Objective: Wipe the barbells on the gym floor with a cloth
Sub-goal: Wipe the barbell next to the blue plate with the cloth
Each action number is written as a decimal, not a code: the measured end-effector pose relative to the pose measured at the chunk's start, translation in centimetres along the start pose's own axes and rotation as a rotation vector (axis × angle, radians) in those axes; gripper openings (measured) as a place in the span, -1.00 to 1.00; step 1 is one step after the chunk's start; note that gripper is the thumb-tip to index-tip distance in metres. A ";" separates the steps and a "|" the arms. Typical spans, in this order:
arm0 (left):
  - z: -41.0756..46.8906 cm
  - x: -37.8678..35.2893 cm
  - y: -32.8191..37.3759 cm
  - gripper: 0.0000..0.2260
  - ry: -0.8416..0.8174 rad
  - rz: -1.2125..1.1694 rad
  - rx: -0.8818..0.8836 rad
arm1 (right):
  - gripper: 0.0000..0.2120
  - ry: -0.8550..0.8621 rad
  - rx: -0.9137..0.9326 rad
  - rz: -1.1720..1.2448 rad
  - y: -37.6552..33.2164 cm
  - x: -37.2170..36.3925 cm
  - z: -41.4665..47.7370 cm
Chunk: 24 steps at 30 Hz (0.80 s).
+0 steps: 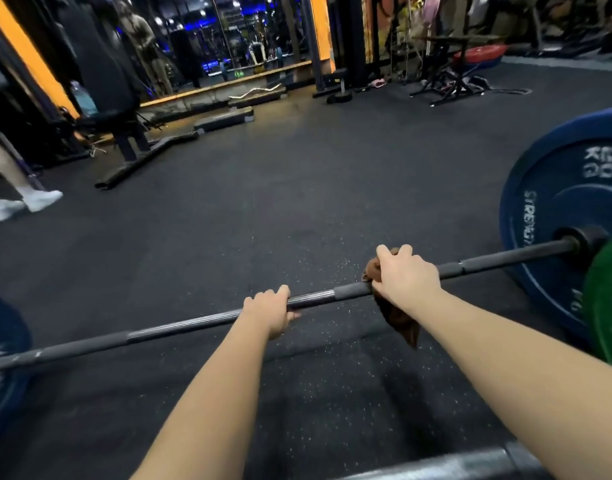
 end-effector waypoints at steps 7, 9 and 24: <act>-0.7 0.1 0.5 -0.57 0.037 -0.007 0.035 | -0.61 -0.054 -0.055 0.146 -1.7 0.3 0.2; -0.8 0.2 0.5 -0.58 0.040 -0.003 0.020 | -0.60 -0.093 0.051 0.143 -5.1 0.1 -0.4; -0.1 0.0 0.1 -0.55 0.031 -0.059 -0.054 | -0.65 -0.122 0.045 0.113 -9.9 -0.6 -0.3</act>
Point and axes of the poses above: each hand's wrist, its own z-axis towards the middle knuckle, its own x-axis out of the back of the hand, y = z × x, the point moved 8 cm from there along z, towards the middle knuckle, and after that the axes turned 7 degrees about -y, right-handed, at the moved point
